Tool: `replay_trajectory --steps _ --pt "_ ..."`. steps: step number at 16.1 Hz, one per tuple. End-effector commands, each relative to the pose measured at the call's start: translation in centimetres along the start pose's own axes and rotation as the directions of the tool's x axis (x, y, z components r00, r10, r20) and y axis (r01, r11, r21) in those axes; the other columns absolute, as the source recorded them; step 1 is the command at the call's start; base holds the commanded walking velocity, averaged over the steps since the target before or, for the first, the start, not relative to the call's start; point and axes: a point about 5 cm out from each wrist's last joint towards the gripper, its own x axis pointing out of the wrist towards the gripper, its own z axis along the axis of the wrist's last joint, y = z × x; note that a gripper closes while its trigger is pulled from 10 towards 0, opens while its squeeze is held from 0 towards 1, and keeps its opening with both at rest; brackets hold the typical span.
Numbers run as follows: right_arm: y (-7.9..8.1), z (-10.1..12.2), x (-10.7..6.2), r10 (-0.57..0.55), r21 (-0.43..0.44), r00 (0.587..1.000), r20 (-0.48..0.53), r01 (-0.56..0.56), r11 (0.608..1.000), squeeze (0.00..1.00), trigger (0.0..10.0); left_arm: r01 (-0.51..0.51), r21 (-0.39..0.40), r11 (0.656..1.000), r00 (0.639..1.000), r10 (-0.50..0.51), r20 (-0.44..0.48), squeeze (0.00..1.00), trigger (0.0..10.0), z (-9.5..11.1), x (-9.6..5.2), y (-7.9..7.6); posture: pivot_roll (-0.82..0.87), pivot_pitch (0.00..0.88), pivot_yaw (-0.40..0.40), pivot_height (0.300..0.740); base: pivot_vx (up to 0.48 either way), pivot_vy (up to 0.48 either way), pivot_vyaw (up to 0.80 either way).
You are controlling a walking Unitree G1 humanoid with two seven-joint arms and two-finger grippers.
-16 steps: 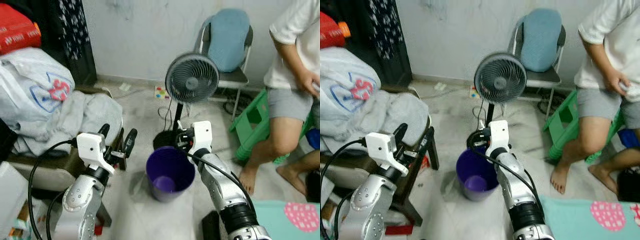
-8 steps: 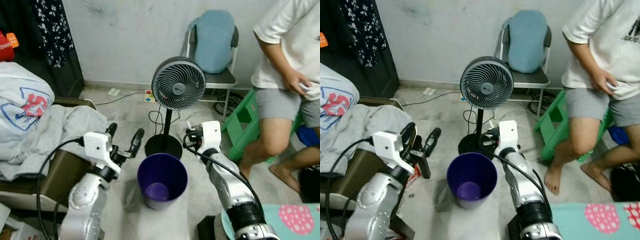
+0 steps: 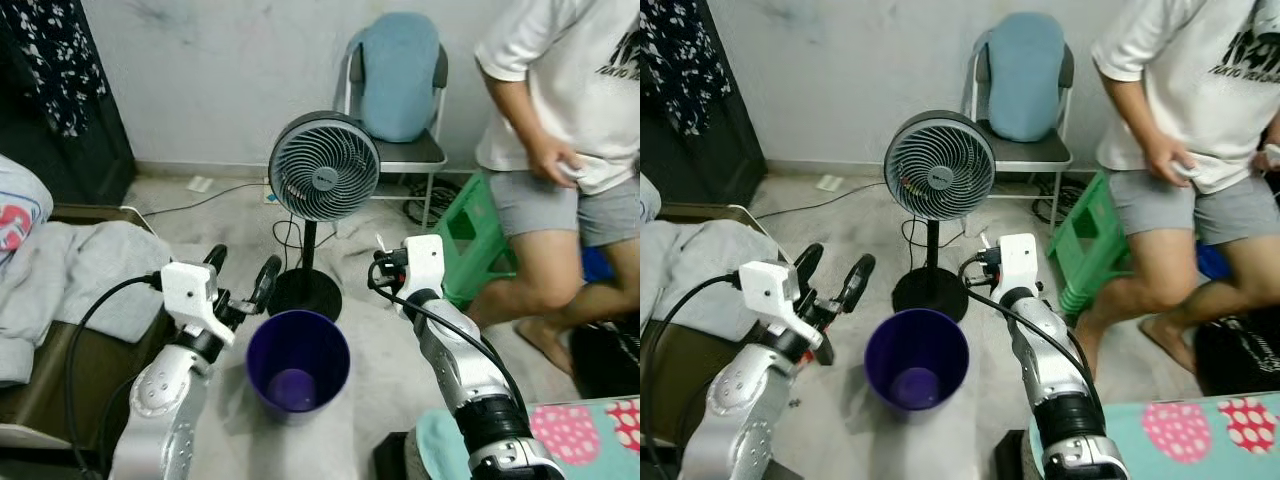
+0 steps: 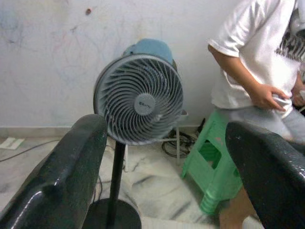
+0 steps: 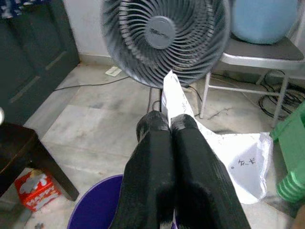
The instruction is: Clean up the room
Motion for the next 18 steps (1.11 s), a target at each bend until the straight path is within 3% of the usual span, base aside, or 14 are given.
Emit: replay_trajectory --steps 1,4,7,10,14,15,16,18 --pt "-0.5 0.2 0.1 -0.013 -0.01 1.0 0.005 0.013 1.0 0.0 10.0 0.022 0.03 0.999 1.0 -0.022 -0.009 0.0 10.0 0.2 -0.6 0.3 0.0 0.078 -0.084 0.74 0.0 0.0 0.0" --pt "-1.8 -0.7 -0.3 -0.047 -0.013 0.999 -0.023 0.047 0.999 0.0 10.0 0.036 0.1 0.994 0.999 -0.033 -0.026 0.0 10.0 0.8 -1.6 1.4 0.03 0.117 -0.081 0.74 0.0 0.0 0.0" --pt "-1.6 -0.9 -0.2 -0.052 -0.008 0.998 -0.031 0.052 0.999 0.0 10.0 0.07 0.165 0.984 0.997 -0.064 -0.046 0.0 10.0 1.3 -2.7 1.3 0.07 0.147 -0.086 0.74 0.0 0.0 0.0" --pt "0.8 -0.6 0.7 0.0 0.021 1.0 -0.02 0.001 1.0 0.0 10.0 0.056 0.166 0.984 0.997 -0.048 -0.056 0.0 10.0 1.6 -3.8 1.5 0.07 0.161 -0.098 0.74 0.0 0.0 0.0" --pt "3.7 -3.4 1.1 0.018 0.082 0.993 -0.12 -0.008 0.997 0.0 10.0 0.093 0.159 0.983 0.995 -0.087 -0.045 0.0 10.0 2.3 -3.6 0.6 0.09 0.188 -0.103 0.74 0.0 0.0 0.0" --pt "4.5 -4.2 1.1 0.03 0.065 0.988 -0.15 -0.02 0.998 0.0 10.0 0.127 0.158 0.979 0.991 -0.12 -0.054 0.0 10.0 2.5 -3.8 0.1 0.11 0.203 -0.099 0.74 0.0 0.0 0.0" --pt "5.7 -5.3 1.0 0.049 0.036 0.982 -0.183 -0.043 0.998 0.0 10.0 0.222 0.151 0.963 0.973 -0.209 -0.096 0.0 10.0 2.6 -4.6 -1.1 0.13 0.229 -0.088 0.74 0.0 0.0 0.0" --pt "6.0 -6.2 0.9 0.039 0.007 0.974 -0.222 -0.039 0.999 0.0 10.0 0.291 0.138 0.947 0.952 -0.272 -0.143 0.0 10.0 2.6 -5.5 -2.0 0.14 0.248 -0.08 0.74 0.0 0.0 0.0"
